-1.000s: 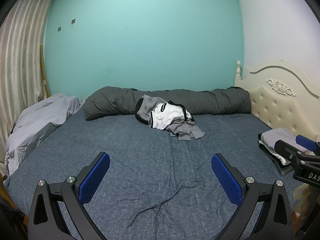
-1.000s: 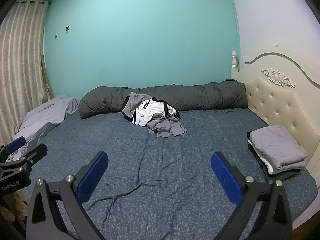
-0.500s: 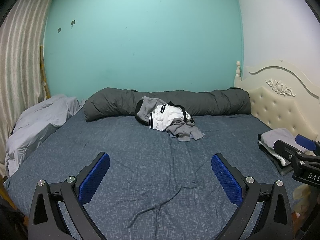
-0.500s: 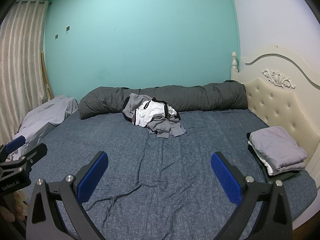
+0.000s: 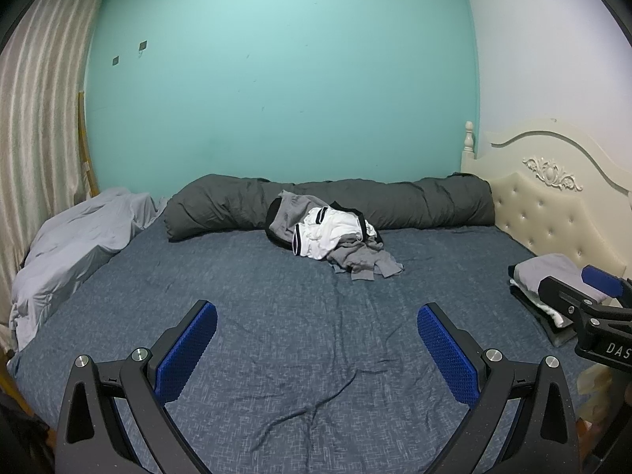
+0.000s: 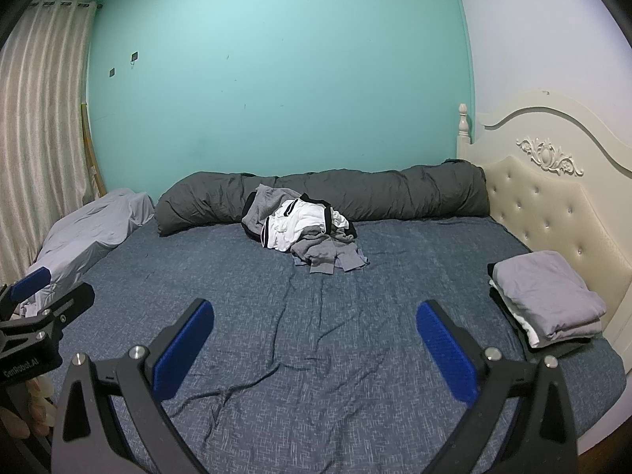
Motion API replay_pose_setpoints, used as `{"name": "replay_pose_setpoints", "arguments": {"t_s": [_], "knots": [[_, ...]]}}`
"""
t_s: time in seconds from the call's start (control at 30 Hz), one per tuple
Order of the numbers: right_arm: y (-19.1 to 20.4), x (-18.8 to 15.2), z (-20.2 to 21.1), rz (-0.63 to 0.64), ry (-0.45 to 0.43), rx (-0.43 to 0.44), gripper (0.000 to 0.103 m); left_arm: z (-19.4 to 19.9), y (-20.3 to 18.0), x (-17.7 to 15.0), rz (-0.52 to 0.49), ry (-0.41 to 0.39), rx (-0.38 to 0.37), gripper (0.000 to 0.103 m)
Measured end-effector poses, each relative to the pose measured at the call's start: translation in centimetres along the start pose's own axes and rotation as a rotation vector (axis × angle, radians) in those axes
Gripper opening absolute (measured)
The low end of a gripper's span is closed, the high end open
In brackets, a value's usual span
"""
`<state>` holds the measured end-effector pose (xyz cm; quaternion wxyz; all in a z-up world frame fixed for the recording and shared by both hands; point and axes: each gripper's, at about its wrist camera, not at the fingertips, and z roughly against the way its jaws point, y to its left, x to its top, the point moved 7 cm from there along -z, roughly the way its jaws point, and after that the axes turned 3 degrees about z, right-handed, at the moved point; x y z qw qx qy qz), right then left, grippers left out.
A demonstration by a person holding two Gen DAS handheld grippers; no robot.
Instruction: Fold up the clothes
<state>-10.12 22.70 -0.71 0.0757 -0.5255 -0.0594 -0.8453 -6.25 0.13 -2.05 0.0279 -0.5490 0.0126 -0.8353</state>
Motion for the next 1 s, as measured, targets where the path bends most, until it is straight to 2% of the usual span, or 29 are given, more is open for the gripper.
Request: {"name": "replay_pose_setpoints", "arguments": {"t_s": [0.63,0.83,1.0], "knots": [[-0.2,0.6,-2.1,0.006,0.038,-0.006,0.103,-2.2,0.8,0.7,0.017,0.018,0.009,0.103],[-0.5,1.5,-4.4,0.003,0.046,0.034,0.103,-4.7,1.3,1.6,0.025,0.031,0.003,0.103],[-0.7,1.8,-8.3,-0.004,0.075,0.083,0.103,-8.3,1.4,1.9,0.027,0.050,-0.009,0.103]]}}
